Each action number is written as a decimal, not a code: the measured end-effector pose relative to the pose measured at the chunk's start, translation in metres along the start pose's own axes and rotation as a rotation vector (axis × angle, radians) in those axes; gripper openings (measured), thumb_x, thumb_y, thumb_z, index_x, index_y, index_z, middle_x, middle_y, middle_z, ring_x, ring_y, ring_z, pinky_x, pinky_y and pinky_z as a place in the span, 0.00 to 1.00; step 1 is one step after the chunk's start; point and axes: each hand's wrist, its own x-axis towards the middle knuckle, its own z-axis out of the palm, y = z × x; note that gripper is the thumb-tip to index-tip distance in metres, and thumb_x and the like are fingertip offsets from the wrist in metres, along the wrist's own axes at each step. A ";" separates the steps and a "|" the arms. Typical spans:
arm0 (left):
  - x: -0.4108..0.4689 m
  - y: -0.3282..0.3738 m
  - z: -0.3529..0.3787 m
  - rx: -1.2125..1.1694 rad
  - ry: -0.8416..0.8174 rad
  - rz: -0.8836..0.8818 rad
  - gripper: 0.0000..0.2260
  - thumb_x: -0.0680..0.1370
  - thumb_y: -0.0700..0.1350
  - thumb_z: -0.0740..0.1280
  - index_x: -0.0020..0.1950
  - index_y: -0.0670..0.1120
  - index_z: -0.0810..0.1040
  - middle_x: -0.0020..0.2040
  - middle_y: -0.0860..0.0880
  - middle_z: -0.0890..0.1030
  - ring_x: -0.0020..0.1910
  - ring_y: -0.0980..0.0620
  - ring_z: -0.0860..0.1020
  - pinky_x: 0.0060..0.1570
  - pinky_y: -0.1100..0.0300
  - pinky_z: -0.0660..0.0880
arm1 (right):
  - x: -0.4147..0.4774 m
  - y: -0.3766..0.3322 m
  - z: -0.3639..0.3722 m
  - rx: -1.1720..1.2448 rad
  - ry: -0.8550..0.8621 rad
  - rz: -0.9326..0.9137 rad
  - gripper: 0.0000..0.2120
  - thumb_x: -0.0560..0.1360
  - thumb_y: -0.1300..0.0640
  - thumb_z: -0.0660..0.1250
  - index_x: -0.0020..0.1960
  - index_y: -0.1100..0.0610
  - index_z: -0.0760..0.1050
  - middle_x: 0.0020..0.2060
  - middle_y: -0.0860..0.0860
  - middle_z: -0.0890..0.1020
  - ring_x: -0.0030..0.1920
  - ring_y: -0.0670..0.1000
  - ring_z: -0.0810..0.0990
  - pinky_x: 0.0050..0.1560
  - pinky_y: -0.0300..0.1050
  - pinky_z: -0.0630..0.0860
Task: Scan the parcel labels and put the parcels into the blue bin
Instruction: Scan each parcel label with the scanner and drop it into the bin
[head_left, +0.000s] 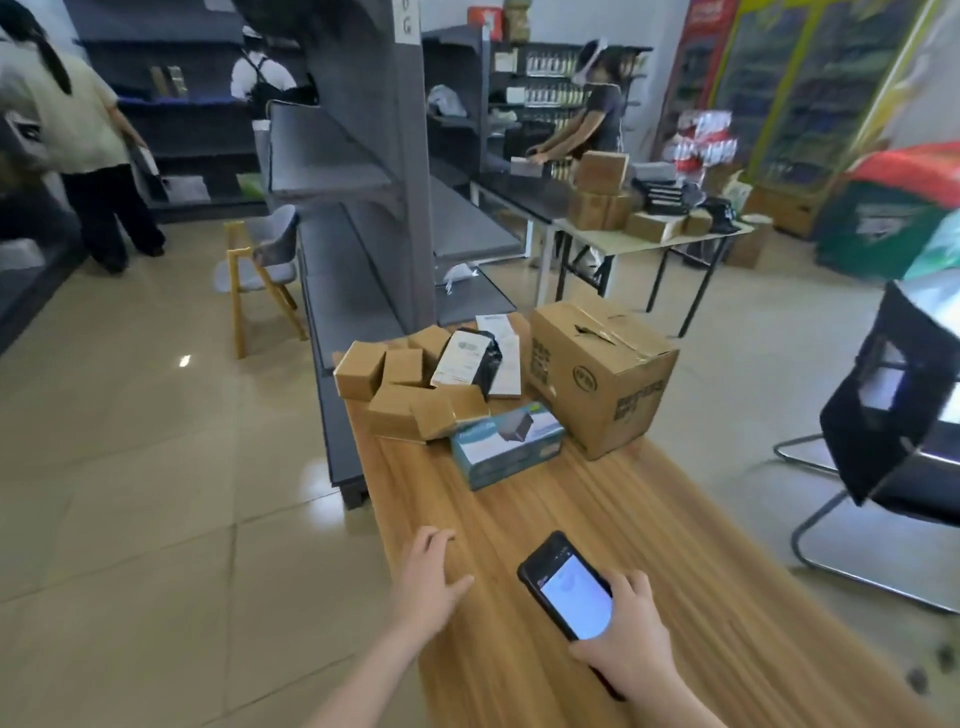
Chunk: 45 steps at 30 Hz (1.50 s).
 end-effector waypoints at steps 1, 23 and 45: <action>0.022 0.001 0.001 0.029 -0.002 0.026 0.25 0.75 0.55 0.70 0.70 0.53 0.68 0.68 0.58 0.66 0.65 0.57 0.67 0.63 0.62 0.68 | 0.011 -0.005 0.003 -0.001 0.003 0.021 0.41 0.58 0.48 0.74 0.68 0.50 0.63 0.52 0.43 0.62 0.49 0.47 0.73 0.53 0.46 0.75; 0.201 -0.011 0.052 0.500 -0.278 0.232 0.35 0.79 0.53 0.64 0.79 0.51 0.48 0.80 0.50 0.47 0.78 0.44 0.47 0.74 0.47 0.58 | 0.149 -0.010 0.042 0.060 0.009 0.284 0.47 0.59 0.50 0.77 0.73 0.48 0.59 0.61 0.42 0.63 0.56 0.56 0.71 0.41 0.43 0.74; -0.022 0.024 0.086 0.462 -0.176 0.269 0.26 0.79 0.64 0.56 0.74 0.55 0.66 0.77 0.54 0.61 0.76 0.51 0.54 0.73 0.54 0.57 | 0.024 0.108 -0.012 0.007 -0.086 0.226 0.47 0.58 0.50 0.79 0.73 0.52 0.62 0.63 0.46 0.64 0.50 0.48 0.70 0.60 0.52 0.74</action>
